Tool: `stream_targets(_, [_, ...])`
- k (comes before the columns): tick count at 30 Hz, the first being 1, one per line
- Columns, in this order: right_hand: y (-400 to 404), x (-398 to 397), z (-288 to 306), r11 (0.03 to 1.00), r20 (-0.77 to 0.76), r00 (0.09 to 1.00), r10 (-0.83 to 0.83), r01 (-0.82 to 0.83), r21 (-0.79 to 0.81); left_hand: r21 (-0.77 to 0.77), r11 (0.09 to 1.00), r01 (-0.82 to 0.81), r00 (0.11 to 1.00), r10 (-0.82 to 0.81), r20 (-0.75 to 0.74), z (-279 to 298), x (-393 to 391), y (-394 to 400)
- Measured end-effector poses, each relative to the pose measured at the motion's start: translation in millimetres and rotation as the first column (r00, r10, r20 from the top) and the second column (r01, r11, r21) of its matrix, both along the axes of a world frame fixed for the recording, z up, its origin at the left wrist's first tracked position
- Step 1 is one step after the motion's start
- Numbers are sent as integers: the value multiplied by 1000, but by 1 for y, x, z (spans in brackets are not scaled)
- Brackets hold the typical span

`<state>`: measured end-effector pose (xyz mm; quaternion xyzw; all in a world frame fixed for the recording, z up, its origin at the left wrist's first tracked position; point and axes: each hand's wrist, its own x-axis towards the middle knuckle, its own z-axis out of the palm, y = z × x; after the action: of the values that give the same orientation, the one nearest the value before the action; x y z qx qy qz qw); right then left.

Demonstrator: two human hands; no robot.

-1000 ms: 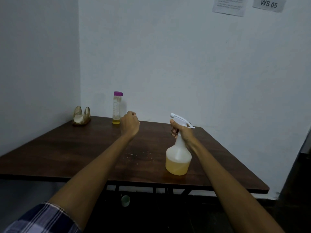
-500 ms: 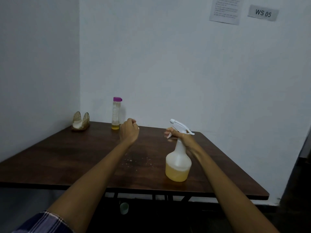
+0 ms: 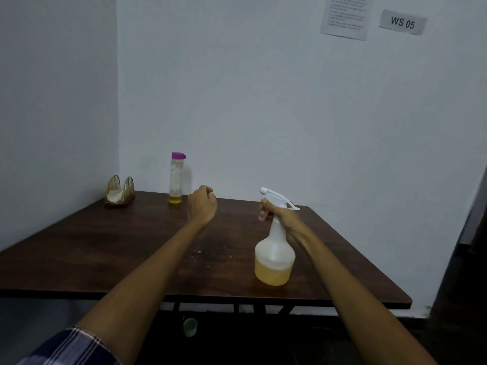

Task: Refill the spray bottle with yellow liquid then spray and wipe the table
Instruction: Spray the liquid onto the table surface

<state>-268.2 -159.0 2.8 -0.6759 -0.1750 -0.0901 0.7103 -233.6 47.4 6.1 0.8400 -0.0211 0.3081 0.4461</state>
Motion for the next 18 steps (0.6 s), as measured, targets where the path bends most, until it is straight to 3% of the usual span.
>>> stream_targets(3, [7, 4, -1, 995, 17, 995, -96, 96, 17, -2, 1000, 15, 1000, -15, -5, -2, -1, -3])
stream_targets(9, [1, 1, -1, 998, -46, 999, 21, -23, -52, -3, 1000, 31, 999, -31, 19, 2, -3, -3])
stream_targets(14, [13, -2, -1, 984, 57, 984, -170, 173, -47, -6, 999, 34, 999, -34, 23, 0, -4, -3])
stream_targets(18, [7, -6, 1, 995, -4, 1000, -1, 0, -105, -7, 1000, 30, 999, -30, 26, -1, -4, -2])
